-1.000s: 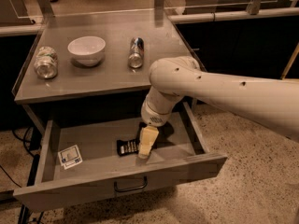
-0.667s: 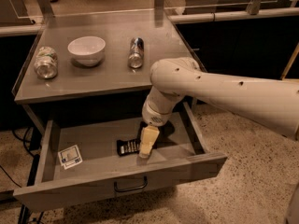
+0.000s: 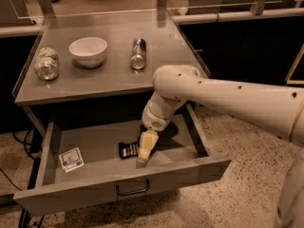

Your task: Pick rxbar chocolate from top drawer and place on counter

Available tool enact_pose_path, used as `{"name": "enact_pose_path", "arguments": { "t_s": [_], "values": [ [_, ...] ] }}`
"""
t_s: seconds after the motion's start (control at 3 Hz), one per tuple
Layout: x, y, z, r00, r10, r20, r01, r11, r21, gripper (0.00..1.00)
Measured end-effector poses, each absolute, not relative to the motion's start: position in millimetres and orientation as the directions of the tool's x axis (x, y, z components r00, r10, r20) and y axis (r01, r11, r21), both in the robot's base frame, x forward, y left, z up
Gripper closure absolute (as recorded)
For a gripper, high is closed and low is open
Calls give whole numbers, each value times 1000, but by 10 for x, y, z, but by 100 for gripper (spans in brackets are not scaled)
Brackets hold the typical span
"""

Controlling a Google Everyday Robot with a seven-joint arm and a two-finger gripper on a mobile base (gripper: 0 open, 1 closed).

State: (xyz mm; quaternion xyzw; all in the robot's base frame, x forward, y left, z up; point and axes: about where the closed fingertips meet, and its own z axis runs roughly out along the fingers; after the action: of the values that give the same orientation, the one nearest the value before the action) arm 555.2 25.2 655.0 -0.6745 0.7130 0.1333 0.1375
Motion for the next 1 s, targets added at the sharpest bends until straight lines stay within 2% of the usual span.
{"name": "enact_pose_path", "arguments": {
  "t_s": [0.33,0.67,1.0],
  "values": [
    [5568,346,6015,-66,-917,-394,-996,37,81,0],
    [5589,346,5963,-66,-918,-391,-995,34,89,0],
    [5589,346,5963,-66,-918,-391,-995,34,89,16]
  ]
}}
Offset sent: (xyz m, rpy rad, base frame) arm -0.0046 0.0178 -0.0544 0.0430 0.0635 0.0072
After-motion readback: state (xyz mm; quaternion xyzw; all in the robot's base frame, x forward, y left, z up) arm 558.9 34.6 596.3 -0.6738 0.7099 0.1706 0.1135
